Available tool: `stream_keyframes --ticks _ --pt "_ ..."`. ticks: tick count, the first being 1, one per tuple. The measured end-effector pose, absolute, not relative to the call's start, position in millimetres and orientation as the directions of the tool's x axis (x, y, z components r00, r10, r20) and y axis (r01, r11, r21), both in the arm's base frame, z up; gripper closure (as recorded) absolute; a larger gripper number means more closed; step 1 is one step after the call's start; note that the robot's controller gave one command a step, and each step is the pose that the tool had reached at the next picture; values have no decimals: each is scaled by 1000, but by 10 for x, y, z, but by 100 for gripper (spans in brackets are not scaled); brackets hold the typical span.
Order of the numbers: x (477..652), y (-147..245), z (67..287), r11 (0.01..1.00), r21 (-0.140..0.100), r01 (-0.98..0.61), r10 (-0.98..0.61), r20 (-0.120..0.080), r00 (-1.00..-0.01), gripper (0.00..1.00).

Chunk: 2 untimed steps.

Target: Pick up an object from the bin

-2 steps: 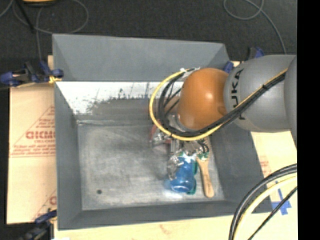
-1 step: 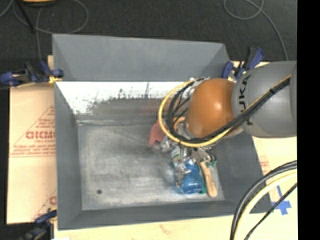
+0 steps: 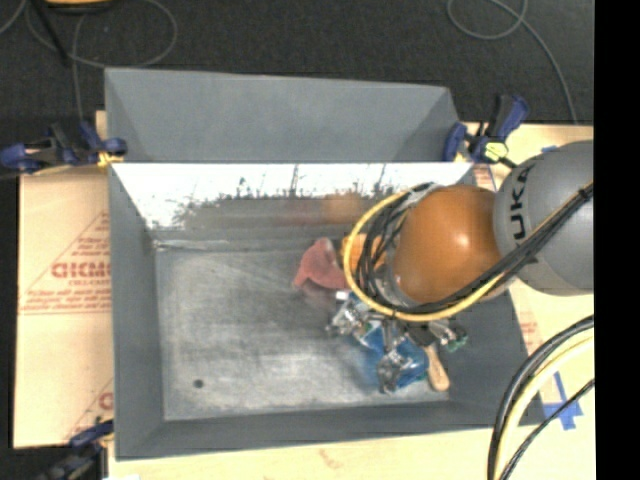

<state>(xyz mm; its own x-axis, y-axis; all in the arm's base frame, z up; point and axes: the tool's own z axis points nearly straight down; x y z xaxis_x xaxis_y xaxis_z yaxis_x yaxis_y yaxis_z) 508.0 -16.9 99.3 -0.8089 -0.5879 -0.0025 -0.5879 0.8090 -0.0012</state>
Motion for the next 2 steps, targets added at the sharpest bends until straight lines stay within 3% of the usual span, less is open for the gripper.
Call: stream_keyframes --ticks 1,2 --pt "5032 -382 922 719 2 -695 -695 1 -719 0" --pt "5540 -809 889 658 1 -753 -753 -2 -658 0"
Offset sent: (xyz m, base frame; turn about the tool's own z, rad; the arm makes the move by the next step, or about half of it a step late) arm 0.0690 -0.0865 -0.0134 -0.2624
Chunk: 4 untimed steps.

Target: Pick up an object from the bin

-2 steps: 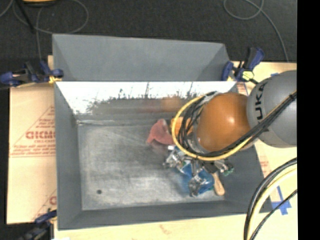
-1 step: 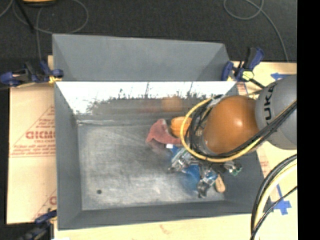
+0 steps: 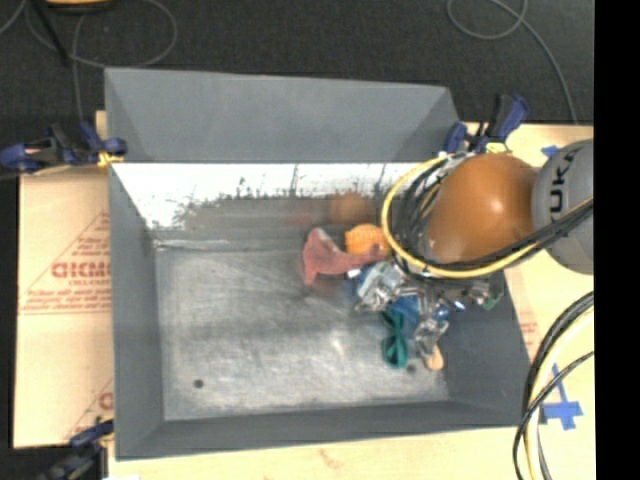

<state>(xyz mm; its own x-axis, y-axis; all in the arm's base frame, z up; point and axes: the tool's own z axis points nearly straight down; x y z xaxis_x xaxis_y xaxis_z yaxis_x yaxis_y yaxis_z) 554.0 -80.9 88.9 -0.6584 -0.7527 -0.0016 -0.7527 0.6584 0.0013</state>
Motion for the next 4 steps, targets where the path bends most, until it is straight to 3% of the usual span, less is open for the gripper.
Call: stream_keyframes --ticks 1,3,4 --pt "5775 -985 862 617 -4 -787 -787 -6 -617 100" --pt "5676 -930 859 613 -3 -790 -790 -5 -613 100" --pt "6206 -548 1754 672 -1 -740 -740 -5 -672 100"
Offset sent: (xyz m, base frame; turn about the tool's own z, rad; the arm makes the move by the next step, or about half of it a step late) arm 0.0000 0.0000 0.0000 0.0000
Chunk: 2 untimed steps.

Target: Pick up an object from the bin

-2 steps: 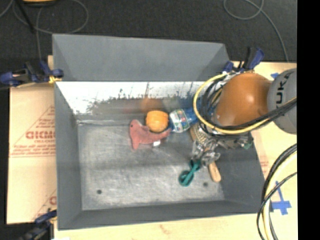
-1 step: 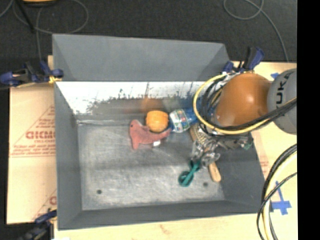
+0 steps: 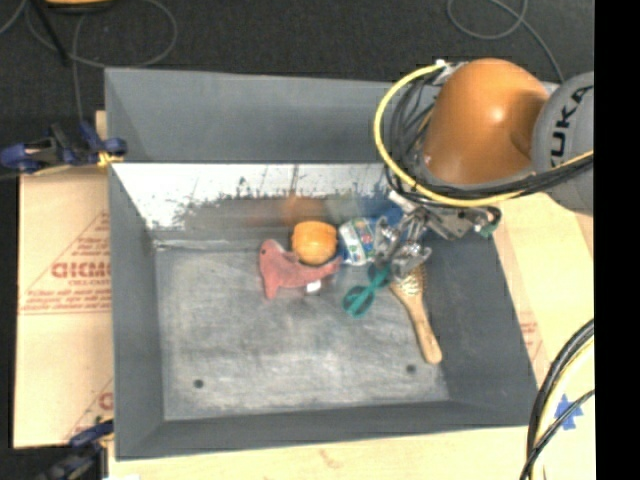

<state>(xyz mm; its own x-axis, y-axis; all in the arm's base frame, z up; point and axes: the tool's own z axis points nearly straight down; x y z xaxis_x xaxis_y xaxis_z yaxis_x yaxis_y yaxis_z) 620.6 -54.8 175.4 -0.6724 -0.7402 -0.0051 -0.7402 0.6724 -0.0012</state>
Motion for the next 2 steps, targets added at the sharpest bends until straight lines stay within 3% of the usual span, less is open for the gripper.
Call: stream_keyframes --ticks 1,2 --pt "6205 -550 1755 673 -1 -739 -739 -5 -673 100" --pt "6246 -602 2274 651 1 -759 -759 0 -651 100"
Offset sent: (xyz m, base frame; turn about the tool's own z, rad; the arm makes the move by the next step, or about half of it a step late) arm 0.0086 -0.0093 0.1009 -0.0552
